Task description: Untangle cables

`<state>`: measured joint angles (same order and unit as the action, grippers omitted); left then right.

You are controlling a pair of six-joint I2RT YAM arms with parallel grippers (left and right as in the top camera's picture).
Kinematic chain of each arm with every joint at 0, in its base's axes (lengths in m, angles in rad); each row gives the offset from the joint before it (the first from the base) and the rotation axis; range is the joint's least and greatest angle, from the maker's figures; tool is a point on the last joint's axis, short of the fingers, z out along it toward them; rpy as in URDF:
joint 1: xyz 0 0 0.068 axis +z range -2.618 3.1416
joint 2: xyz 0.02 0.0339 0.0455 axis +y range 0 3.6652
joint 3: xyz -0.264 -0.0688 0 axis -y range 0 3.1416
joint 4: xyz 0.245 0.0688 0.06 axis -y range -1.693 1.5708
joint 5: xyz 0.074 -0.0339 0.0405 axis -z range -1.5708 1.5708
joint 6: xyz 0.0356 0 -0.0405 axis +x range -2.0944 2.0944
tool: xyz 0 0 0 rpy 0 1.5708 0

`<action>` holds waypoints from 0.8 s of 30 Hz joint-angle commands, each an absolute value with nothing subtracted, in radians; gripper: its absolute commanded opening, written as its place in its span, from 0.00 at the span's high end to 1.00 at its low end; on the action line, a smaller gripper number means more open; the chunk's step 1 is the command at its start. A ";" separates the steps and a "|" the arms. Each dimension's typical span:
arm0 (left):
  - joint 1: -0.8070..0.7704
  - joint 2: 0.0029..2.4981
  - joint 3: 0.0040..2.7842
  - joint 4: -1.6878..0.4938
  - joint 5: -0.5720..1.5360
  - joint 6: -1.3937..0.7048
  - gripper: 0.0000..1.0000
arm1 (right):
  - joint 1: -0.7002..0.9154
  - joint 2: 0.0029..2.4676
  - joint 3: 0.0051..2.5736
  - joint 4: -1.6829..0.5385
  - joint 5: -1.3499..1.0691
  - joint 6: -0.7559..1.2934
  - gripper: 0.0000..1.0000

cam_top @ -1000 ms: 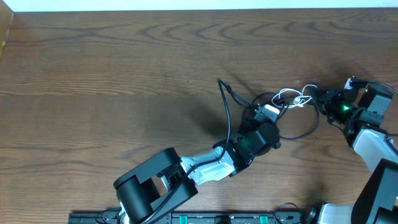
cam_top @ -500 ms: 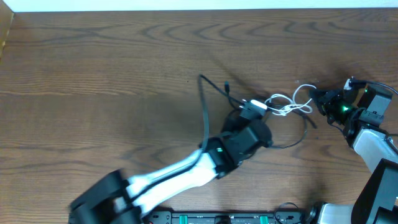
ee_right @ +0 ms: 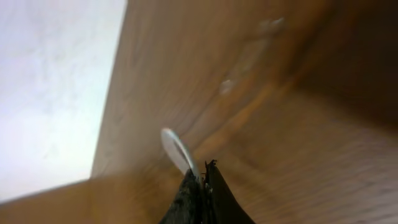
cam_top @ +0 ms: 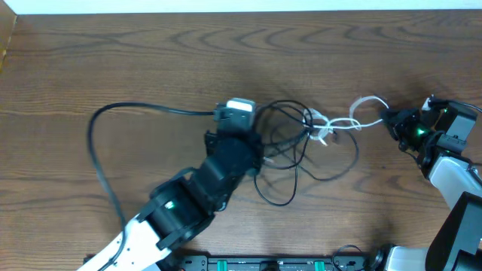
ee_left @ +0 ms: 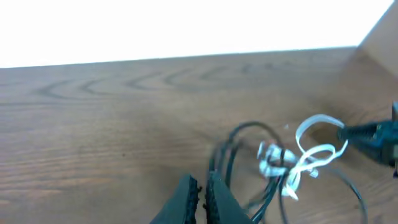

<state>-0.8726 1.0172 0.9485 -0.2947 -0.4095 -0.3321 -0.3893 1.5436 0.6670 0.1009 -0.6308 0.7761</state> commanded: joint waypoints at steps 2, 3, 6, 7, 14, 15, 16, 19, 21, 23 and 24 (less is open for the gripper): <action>-0.864 0.970 0.955 -0.303 -0.443 -0.322 0.92 | -0.400 1.540 0.673 0.068 -0.515 0.733 0.98; -0.864 0.971 0.955 -0.303 -0.443 -0.322 0.92 | -0.400 1.540 0.673 0.063 -0.532 0.709 0.95; -0.864 0.985 0.955 -0.302 -0.433 -0.335 0.92 | -0.399 1.540 0.673 0.062 -0.643 0.622 0.88; -0.864 0.997 0.955 -0.302 -0.413 -0.354 0.92 | -0.397 1.540 0.673 0.058 -0.689 0.591 0.87; -0.864 1.174 0.955 -0.268 -0.167 -0.446 0.13 | -0.378 1.540 0.673 -0.007 -0.699 0.585 0.75; -0.864 1.196 0.955 -0.258 -0.153 -0.487 0.12 | -0.378 1.540 0.673 -0.013 -0.698 0.585 0.73; -0.864 1.232 0.955 -0.245 -0.141 -0.573 0.11 | -0.378 1.540 0.673 -0.020 -0.698 0.585 0.70; -0.864 1.334 0.955 -0.238 -0.141 -0.886 0.09 | -0.378 1.540 0.673 -0.054 -0.685 0.585 0.61; -0.866 1.399 0.955 -0.234 -0.136 -1.110 0.07 | -0.378 1.540 0.673 -0.083 -0.674 0.570 0.57; -0.870 1.455 0.955 -0.201 -0.105 -1.328 0.07 | -0.378 1.540 0.673 -0.111 -0.653 0.559 0.55; -0.870 1.472 0.955 -0.187 -0.093 -1.406 0.07 | -0.378 1.540 0.673 -0.118 -0.646 0.559 0.54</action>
<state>-0.8677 1.4170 0.9485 -0.2180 -0.1432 -0.9867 -0.3817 1.5436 0.6670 -0.1020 -0.6712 0.5846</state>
